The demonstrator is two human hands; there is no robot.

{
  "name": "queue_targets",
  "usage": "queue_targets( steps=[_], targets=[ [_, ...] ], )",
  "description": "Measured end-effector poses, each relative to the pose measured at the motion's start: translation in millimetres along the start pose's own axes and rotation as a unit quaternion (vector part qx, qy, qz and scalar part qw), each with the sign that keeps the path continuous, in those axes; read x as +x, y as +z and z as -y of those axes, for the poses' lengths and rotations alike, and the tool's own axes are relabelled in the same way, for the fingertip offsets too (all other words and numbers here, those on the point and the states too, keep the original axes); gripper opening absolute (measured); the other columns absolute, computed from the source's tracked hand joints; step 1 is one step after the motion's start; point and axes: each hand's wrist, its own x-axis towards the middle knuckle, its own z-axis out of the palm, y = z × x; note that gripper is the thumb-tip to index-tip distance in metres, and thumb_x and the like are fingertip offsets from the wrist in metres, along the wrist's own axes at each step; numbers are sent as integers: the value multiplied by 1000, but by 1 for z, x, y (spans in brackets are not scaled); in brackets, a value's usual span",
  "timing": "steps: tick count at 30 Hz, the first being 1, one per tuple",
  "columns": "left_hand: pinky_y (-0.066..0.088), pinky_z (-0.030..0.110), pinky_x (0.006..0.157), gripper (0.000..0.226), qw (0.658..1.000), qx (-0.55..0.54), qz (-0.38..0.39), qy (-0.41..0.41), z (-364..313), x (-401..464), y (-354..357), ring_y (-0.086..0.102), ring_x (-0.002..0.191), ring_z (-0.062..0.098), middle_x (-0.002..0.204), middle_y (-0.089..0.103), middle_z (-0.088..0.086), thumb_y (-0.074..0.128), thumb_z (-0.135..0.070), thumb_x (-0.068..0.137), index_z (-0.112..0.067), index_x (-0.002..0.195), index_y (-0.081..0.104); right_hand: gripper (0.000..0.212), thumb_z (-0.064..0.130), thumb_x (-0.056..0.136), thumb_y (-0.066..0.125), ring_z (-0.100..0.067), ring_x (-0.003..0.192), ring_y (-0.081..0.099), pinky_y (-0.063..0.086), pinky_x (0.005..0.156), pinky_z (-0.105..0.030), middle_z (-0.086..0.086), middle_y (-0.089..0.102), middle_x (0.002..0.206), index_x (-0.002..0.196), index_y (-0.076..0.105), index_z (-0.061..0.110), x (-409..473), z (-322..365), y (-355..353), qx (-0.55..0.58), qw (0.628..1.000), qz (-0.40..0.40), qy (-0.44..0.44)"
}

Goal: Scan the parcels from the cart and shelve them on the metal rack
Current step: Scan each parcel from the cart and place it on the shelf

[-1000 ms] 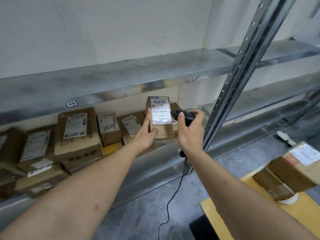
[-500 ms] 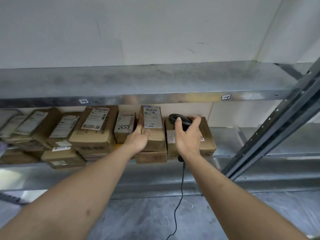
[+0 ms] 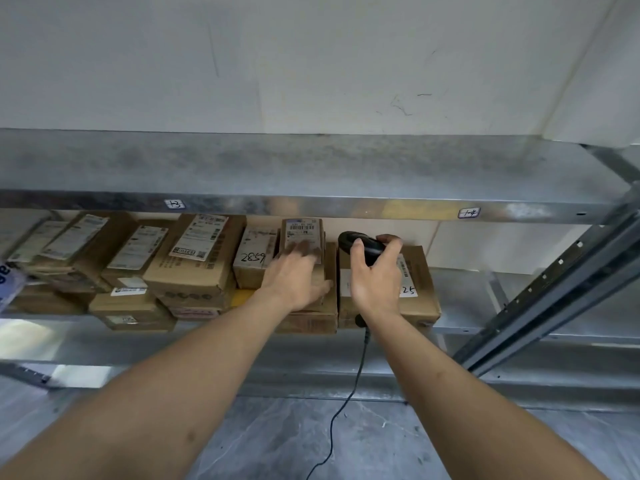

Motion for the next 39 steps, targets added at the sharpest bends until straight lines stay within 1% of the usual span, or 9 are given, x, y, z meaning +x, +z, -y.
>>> queue_targets(
  steps=[7,13,16,20,25,28,31,34,39],
  targets=[
    [39,55,118,68,1000,3,5,10,12,8,0,31,151,33,162,36,7,62,-57,93,-25,150,47,38,49,102,55,-30,93,66,54,89,-52,-1,65,97,123,39,22,-2,-1,7,-12,1000,-1,1],
    [46,56,111,64,999,22,3,46,18,5,-6,39,143,34,154,44,8,58,-61,95,-23,145,49,37,47,103,55,-25,95,65,52,86,-43,1,65,101,126,39,24,-20,4,13,-2,1000,-25,-3],
    [51,56,104,56,997,15,3,72,20,0,-12,46,138,35,149,49,9,57,-57,97,-23,142,53,37,46,104,56,-26,98,64,53,90,-45,-3,65,106,126,40,23,-36,11,15,7,999,-51,1],
    [48,52,107,52,991,18,-1,130,22,-11,-21,52,133,37,144,55,11,53,-53,101,-18,140,55,39,48,103,55,-27,101,64,52,93,-47,-4,66,111,129,40,24,-63,23,19,9,994,-107,2],
    [41,52,115,61,974,20,3,225,25,-34,-33,44,140,39,156,46,11,48,-54,101,-19,152,50,38,49,104,53,-25,100,64,50,87,-39,-2,66,111,129,41,23,-111,36,16,-3,979,-202,23],
    [39,52,117,58,960,8,-4,278,19,-53,-42,39,145,38,158,45,9,48,-53,100,-21,148,54,38,50,103,53,-27,99,63,49,85,-39,-3,65,110,128,41,24,-143,45,8,-9,966,-258,29],
    [39,52,116,57,947,3,-4,322,3,-76,-51,44,140,36,152,51,6,47,-55,99,-23,145,56,38,48,104,53,-25,94,60,42,80,-33,-2,64,107,131,41,23,-176,53,-8,-12,950,-311,39],
    [41,51,113,61,927,10,-17,376,-18,-100,-57,50,134,32,146,56,4,43,-64,96,-26,140,59,34,49,104,52,-26,92,61,43,79,-35,0,63,101,126,39,25,-208,55,-27,-11,932,-360,47],
    [41,48,113,46,894,4,-23,447,-68,-149,-66,50,133,36,144,57,10,51,-54,100,-20,130,62,32,48,105,51,-26,89,62,44,76,-36,5,61,95,123,37,25,-258,48,-74,-11,911,-409,56]
  ],
)
